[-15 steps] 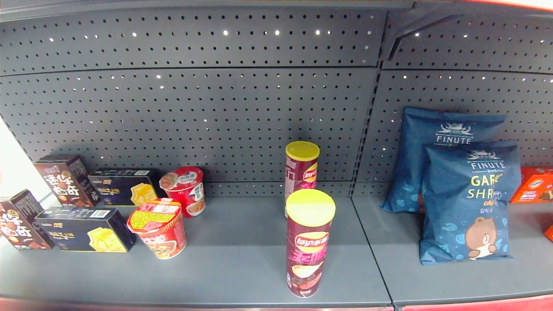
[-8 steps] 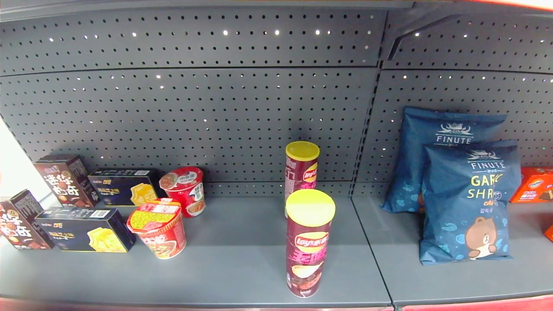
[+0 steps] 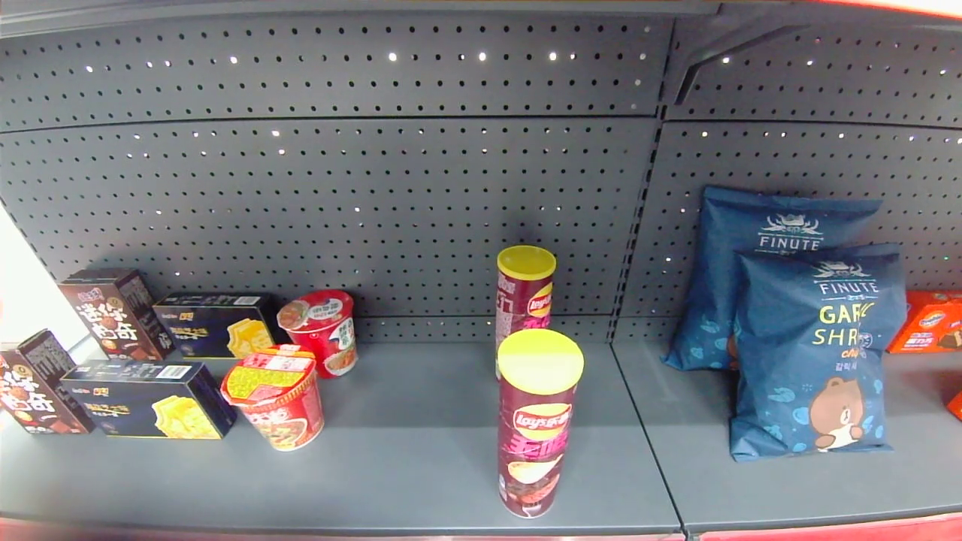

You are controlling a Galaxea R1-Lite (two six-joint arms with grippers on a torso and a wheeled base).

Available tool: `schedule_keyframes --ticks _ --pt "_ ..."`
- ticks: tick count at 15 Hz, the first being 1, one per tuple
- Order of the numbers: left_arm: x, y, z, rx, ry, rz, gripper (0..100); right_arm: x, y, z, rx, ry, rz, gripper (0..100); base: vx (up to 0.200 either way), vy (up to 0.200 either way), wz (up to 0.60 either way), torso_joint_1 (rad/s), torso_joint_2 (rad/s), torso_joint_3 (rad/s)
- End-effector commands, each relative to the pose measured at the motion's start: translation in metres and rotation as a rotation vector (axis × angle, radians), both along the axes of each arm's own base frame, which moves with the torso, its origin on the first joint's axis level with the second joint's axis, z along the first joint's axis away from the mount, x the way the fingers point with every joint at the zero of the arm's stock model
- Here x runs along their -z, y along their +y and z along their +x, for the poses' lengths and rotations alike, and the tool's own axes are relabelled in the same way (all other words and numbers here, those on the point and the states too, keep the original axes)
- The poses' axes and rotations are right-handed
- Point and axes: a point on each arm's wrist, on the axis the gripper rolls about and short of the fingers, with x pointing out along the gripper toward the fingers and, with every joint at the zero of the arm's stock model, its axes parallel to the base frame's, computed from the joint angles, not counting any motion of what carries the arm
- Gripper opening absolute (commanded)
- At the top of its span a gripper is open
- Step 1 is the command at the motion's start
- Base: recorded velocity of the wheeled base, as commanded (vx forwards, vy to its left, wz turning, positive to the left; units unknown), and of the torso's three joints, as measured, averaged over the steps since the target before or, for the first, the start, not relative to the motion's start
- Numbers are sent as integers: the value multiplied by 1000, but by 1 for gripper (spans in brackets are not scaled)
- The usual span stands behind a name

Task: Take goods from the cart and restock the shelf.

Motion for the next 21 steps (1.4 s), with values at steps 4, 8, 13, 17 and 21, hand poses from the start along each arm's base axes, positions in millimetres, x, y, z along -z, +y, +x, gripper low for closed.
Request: schedule_keyframes --ticks 4,8,13,17,21 --pt "0 -1 0 -49 2 2 100 0 0 0 0 2 0 100 0 0 0 0 0 0" --pt "2 -2 -7 81 -88 18 100 0 0 0 0 2 0 100 0 0 0 0 0 0" --pt "2 -2 -7 107 -90 48 100 0 0 0 0 2 0 100 0 0 0 0 0 0" --pt "2 -2 -7 95 -89 25 100 0 0 0 0 0 0 100 0 0 0 0 0 0" --pt "2 -2 -7 98 -89 31 100 0 0 0 0 2 0 100 0 0 0 0 0 0"
